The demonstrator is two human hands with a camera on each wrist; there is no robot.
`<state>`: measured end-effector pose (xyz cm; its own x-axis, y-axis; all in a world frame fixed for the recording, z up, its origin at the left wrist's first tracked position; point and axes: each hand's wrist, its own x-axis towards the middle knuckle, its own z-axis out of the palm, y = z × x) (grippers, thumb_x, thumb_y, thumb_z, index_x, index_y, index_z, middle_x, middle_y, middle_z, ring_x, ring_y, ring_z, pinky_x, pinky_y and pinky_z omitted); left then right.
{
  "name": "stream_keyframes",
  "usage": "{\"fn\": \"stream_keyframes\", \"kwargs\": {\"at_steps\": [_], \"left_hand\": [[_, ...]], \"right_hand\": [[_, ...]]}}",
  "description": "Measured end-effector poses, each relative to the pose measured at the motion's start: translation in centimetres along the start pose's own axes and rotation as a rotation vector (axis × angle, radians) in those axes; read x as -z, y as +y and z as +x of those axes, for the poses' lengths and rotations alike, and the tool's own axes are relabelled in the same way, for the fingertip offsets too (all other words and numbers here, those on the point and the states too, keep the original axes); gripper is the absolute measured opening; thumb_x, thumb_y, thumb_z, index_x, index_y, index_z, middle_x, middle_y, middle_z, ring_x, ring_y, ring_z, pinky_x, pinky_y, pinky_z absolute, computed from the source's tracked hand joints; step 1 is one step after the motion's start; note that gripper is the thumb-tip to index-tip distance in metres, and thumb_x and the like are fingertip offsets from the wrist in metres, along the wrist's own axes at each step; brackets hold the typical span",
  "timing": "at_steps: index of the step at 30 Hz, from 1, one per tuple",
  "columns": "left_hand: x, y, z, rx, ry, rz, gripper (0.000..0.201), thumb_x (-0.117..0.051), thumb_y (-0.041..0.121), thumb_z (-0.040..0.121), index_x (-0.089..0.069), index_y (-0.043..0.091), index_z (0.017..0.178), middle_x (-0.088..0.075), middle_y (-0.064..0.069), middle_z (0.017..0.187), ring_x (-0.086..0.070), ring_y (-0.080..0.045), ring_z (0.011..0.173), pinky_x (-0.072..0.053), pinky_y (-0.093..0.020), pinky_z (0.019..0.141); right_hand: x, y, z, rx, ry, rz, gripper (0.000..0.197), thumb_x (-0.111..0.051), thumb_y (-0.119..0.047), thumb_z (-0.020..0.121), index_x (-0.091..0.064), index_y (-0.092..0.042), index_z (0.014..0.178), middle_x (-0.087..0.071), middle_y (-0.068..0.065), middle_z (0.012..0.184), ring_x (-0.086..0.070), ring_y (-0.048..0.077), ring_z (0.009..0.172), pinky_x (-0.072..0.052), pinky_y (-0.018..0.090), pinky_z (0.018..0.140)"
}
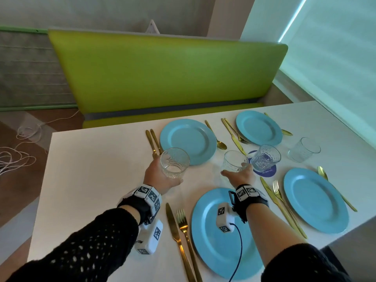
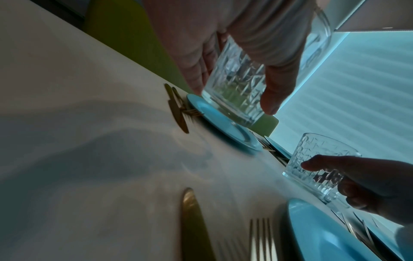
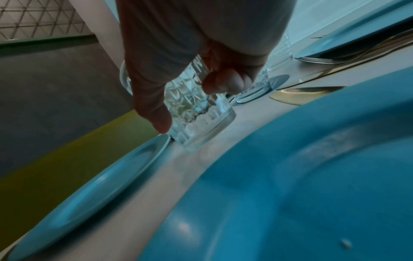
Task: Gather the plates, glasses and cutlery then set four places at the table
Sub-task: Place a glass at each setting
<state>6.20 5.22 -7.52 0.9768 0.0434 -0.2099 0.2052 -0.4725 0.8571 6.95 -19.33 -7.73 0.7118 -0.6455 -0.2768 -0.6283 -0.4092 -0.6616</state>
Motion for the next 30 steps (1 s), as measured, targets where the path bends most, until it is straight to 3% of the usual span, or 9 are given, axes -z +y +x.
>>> {"fn": "stream_keyframes", "kwargs": {"at_steps": [13, 22, 25, 30], "left_hand": [[-2.6, 0.7, 0.4, 0.025, -0.002, 0.006, 0.086, -0.09, 0.023, 0.053, -0.05, 0.019, 0.129, -0.059, 0.0, 0.13, -0.055, -0.019, 0.12, -0.04, -0.02, 0.096], [-3.4, 0.7, -0.1, 0.057, -0.043, -0.009, 0.085, -0.09, 0.022, 0.055, -0.05, 0.02, 0.13, -0.06, 0.001, 0.129, -0.055, -0.018, 0.119, -0.038, -0.017, 0.092], [-3.6, 0.8, -0.5, 0.067, -0.064, -0.02, 0.085, -0.089, 0.018, 0.056, -0.049, 0.019, 0.131, -0.059, 0.0, 0.13, -0.055, -0.018, 0.119, -0.038, -0.017, 0.091], [-3.9, 1.0, -0.9, 0.064, -0.101, 0.024, 0.082, -0.089, 0.016, 0.056, -0.051, 0.015, 0.129, -0.061, -0.003, 0.125, -0.056, -0.018, 0.113, -0.039, -0.016, 0.086]], "right_hand": [[-0.2, 1.5, 1.4, -0.008, -0.018, 0.088, 0.077, -0.082, -0.024, 0.066, -0.041, -0.016, 0.131, -0.056, 0.011, 0.128, -0.054, 0.029, 0.118, -0.043, 0.034, 0.096], [0.3, 1.7, 1.0, -0.005, -0.056, 0.058, 0.095, -0.085, -0.028, 0.065, -0.031, -0.014, 0.142, -0.051, 0.014, 0.136, -0.047, 0.03, 0.127, -0.04, 0.034, 0.103], [1.0, 1.8, 1.2, 0.006, -0.071, 0.013, 0.098, -0.085, -0.023, 0.065, -0.027, -0.011, 0.144, -0.049, 0.017, 0.138, -0.045, 0.031, 0.129, -0.038, 0.035, 0.105], [2.3, 2.2, 1.7, -0.005, -0.084, -0.012, 0.093, -0.081, -0.012, 0.069, -0.026, -0.013, 0.145, -0.049, 0.01, 0.141, -0.042, 0.027, 0.133, -0.033, 0.033, 0.109]]}}
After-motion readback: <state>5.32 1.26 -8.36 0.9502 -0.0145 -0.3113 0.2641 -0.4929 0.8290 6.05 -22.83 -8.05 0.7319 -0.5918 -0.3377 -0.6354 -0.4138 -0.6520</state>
